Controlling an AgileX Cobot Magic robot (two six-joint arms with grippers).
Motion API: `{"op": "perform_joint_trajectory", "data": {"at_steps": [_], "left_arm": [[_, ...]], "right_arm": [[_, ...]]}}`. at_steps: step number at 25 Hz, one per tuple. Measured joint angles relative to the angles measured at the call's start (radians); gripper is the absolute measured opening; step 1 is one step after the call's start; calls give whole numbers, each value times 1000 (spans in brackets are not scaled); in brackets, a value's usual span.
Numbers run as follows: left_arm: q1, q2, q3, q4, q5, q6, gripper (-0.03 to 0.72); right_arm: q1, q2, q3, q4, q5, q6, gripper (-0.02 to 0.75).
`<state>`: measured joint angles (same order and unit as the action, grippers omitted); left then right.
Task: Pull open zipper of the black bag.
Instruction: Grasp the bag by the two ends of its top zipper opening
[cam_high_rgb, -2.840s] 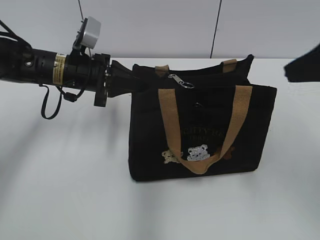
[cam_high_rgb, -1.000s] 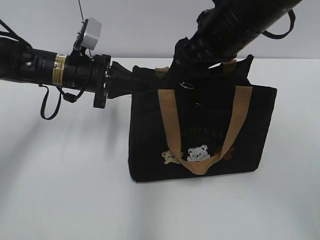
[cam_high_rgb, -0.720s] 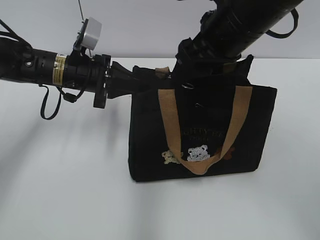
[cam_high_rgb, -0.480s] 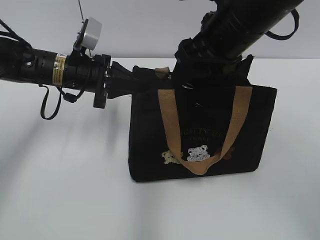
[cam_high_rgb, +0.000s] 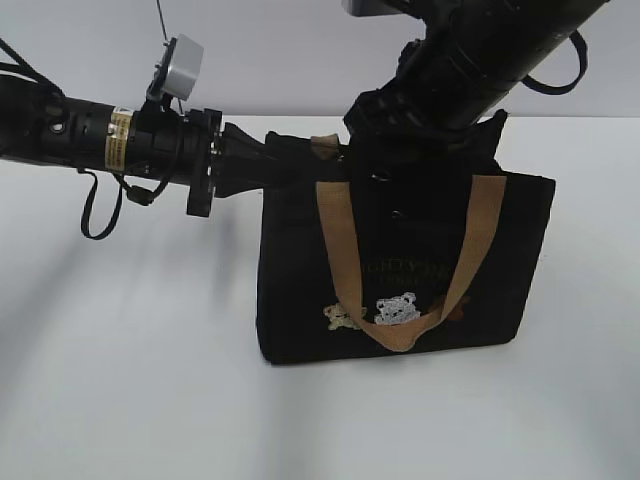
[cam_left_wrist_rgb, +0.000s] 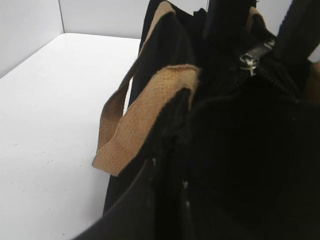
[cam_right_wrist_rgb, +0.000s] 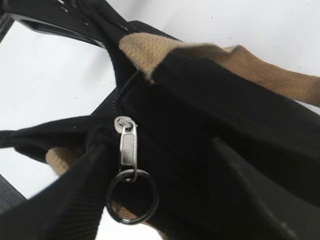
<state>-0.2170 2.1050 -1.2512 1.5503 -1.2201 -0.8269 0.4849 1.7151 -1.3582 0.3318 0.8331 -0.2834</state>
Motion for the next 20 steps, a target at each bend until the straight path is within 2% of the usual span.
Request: {"op": "perform_joint_trajectory", "data": {"at_steps": [2, 7, 10, 20], "left_arm": [[0, 0, 0, 0, -1, 0, 29], [0, 0, 0, 5, -7, 0, 31], [0, 0, 0, 7, -9, 0, 31], [-2, 0, 0, 6, -6, 0, 32]], "right_arm": [[0, 0, 0, 0, 7, 10, 447], [0, 0, -1, -8, 34, 19, 298], [0, 0, -2, -8, 48, 27, 236], [0, 3, -92, -6, 133, 48, 227]]}}
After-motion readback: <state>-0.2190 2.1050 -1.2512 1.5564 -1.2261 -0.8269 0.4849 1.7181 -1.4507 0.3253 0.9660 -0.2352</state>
